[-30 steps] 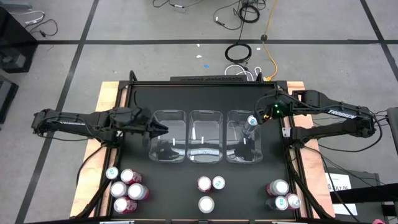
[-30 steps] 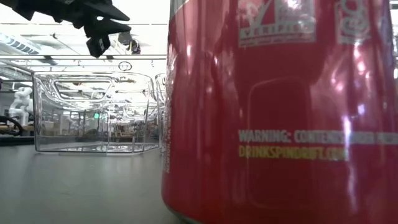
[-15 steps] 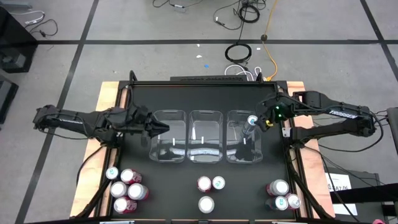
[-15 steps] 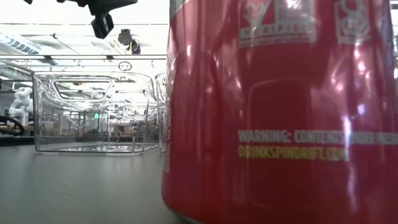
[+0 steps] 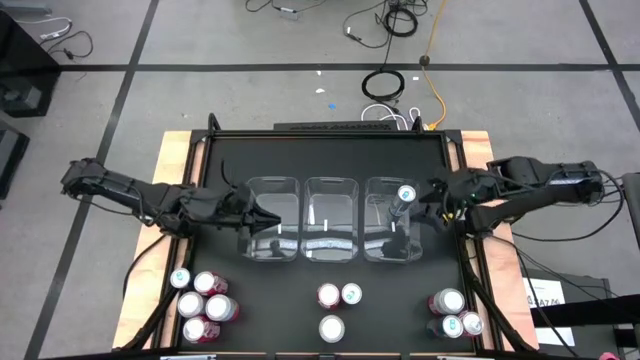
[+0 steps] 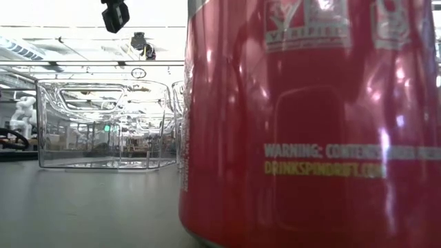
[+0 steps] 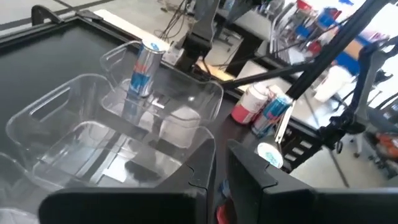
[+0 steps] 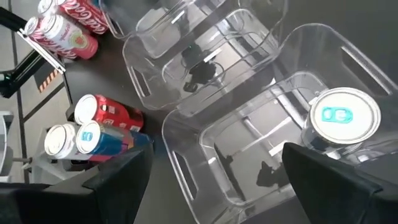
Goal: Sort soda cans
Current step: Put the top center red soda can into the center transparent bin
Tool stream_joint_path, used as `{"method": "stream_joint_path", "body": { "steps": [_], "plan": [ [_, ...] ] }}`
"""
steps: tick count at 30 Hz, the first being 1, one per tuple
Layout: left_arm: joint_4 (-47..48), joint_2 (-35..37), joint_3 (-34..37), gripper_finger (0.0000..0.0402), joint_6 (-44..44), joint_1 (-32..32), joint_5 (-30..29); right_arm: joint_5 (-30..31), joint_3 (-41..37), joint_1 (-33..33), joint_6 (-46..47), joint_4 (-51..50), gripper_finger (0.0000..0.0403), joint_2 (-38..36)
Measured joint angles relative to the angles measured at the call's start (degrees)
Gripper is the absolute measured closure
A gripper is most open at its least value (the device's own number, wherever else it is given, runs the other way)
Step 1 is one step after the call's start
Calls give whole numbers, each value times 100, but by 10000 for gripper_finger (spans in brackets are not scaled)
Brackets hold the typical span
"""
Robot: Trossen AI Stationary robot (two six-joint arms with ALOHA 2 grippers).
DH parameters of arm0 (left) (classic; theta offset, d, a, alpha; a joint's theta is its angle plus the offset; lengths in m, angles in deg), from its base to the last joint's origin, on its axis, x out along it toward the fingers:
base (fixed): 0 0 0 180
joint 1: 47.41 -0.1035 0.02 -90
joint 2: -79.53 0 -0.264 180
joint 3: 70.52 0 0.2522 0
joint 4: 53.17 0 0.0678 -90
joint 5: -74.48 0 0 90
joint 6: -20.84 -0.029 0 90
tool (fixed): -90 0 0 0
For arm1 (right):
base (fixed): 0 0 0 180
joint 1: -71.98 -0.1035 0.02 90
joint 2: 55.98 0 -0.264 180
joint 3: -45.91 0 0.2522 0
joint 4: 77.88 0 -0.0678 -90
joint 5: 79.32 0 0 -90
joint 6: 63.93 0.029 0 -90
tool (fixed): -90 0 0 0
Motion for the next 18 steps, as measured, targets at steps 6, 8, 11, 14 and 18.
{"method": "stream_joint_path", "body": {
  "steps": [6,8,11,14,18],
  "plan": [
    [1558,-410,-838,357,420,353,-526,468,0,-670,414,-5,53,131],
    [1790,-620,-1106,357,439,437,-591,576,0,-891,519,-3,53,194],
    [1711,-937,-1355,357,402,513,-590,736,0,-1197,594,-7,53,298],
    [1183,-1193,-1407,357,264,515,-400,901,0,-1427,597,-7,53,407],
    [617,-1475,-1411,357,75,515,-315,1152,0,-1612,603,-10,53,519]
  ]
}}
